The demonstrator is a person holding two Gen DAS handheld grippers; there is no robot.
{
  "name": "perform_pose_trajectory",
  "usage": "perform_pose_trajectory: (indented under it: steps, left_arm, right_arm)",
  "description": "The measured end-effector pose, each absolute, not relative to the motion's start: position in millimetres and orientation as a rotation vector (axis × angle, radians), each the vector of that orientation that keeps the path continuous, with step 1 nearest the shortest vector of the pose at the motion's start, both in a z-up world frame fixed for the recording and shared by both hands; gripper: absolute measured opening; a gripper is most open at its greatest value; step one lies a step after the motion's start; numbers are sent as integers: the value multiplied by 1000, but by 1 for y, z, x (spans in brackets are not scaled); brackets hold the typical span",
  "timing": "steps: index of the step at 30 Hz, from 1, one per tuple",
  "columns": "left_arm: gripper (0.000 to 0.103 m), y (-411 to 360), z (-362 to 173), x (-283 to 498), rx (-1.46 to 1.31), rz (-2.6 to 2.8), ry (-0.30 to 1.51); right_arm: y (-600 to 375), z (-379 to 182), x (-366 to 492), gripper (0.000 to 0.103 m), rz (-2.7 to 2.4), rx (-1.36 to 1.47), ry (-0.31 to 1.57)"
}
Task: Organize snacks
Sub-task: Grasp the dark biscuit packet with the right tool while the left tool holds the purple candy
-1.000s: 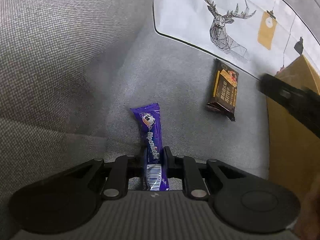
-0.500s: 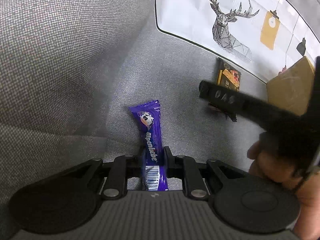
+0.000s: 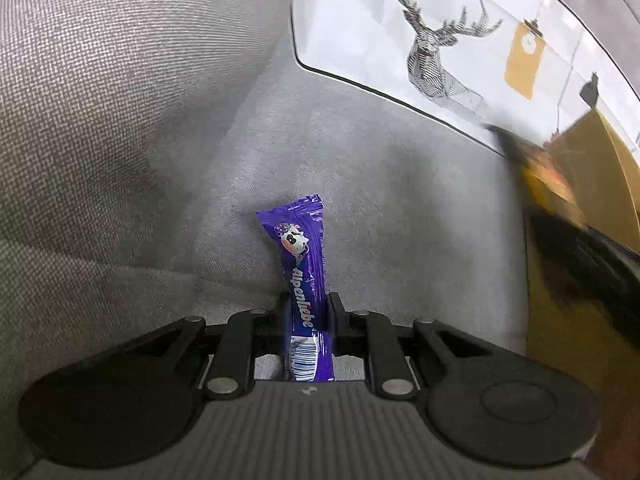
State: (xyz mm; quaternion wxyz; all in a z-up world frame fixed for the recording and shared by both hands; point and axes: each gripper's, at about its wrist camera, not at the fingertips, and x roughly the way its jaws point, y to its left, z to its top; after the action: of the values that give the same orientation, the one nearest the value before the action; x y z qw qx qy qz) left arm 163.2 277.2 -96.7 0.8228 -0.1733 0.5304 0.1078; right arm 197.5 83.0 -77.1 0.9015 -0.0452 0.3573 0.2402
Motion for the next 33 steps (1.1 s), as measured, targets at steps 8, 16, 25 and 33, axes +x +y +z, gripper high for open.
perform_pose_trajectory:
  steps: [8,16,25,33]
  left_arm:
    - [17,263,-90,148,-290,204,1118]
    - [17,242,-92,145,-162,181,1134]
    - [22,247,-101,146,-149,175,1169]
    - [31,245,-103,151,-147,177,1180]
  right_arm:
    - [49,-76,124,42,555,-111,836]
    - [59,-111,128,42,553,-203,1008]
    - [72,-127,136,43,560,-227,1088]
    - [75,-139,141,46,550,-262,1115]
